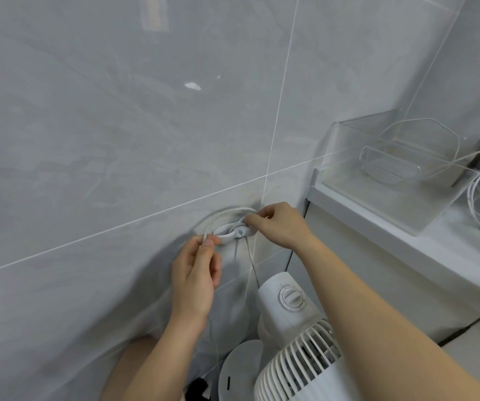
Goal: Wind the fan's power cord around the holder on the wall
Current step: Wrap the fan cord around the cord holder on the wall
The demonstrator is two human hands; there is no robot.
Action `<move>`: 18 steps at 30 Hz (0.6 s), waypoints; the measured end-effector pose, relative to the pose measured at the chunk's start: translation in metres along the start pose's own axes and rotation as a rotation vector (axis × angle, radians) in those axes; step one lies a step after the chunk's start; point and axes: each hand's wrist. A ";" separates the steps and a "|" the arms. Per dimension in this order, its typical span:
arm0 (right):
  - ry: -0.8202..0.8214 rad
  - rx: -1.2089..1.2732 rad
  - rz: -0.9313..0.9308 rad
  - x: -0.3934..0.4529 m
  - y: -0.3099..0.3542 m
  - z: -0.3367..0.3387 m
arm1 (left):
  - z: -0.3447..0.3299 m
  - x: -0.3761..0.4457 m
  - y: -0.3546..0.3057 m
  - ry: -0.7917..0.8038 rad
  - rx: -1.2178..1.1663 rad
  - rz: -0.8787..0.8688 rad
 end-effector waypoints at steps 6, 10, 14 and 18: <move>-0.089 -0.282 0.069 0.000 0.001 -0.006 | -0.001 -0.008 0.005 0.043 0.051 -0.005; -0.096 -0.376 0.088 0.002 0.001 -0.004 | -0.001 -0.009 0.005 0.052 0.075 -0.003; -0.197 -0.356 0.094 0.004 0.005 -0.004 | -0.001 -0.006 0.006 0.059 0.108 -0.006; -0.286 -0.201 0.111 0.005 0.007 -0.009 | 0.005 -0.003 0.009 0.052 0.127 -0.015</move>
Point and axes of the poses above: each hand's wrist, its own x-axis towards the middle knuckle, its own z-axis out of the back of the hand, y = z × x, and after that the axes turned 14 degrees about z, right-handed
